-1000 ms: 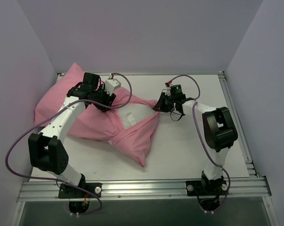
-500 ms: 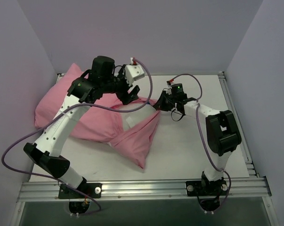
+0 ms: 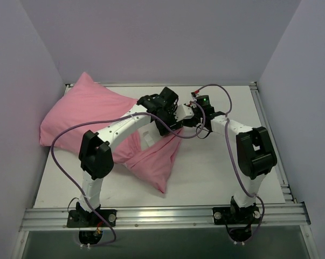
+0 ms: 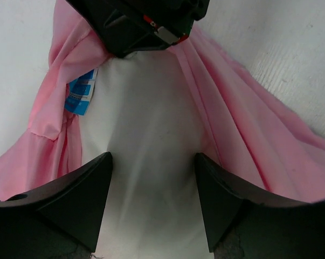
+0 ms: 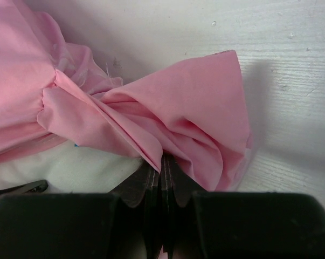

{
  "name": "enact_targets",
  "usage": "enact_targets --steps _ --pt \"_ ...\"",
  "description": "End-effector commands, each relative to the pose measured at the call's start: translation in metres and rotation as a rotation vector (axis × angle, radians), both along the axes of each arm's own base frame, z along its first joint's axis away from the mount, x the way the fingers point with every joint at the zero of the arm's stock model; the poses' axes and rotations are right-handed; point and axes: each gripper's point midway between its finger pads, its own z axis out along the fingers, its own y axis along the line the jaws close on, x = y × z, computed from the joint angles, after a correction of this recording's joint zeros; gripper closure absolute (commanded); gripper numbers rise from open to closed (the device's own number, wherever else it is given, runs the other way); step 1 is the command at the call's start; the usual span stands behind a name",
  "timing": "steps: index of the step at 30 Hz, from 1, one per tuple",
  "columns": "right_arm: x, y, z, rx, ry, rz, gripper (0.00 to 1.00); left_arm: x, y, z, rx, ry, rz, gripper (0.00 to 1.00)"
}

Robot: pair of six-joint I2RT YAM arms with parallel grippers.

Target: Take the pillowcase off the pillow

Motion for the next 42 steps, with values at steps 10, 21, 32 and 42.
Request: enact_targets --steps 10,21,32,42 --pt "0.001 -0.001 0.034 0.003 -0.07 -0.012 1.0 0.001 0.038 -0.019 0.144 0.031 0.004 0.47" --pt "0.03 -0.074 0.024 -0.236 -0.028 -0.233 0.96 -0.029 0.081 0.004 0.103 -0.047 0.052 0.98" --pt "0.032 -0.075 -0.034 -0.3 0.055 -0.199 0.95 -0.015 0.127 0.114 -0.172 -0.24 0.26 0.98" --pt "0.025 -0.027 0.103 -0.148 -0.286 -0.052 0.43 0.044 0.078 0.189 -0.546 -0.267 0.402 0.98"
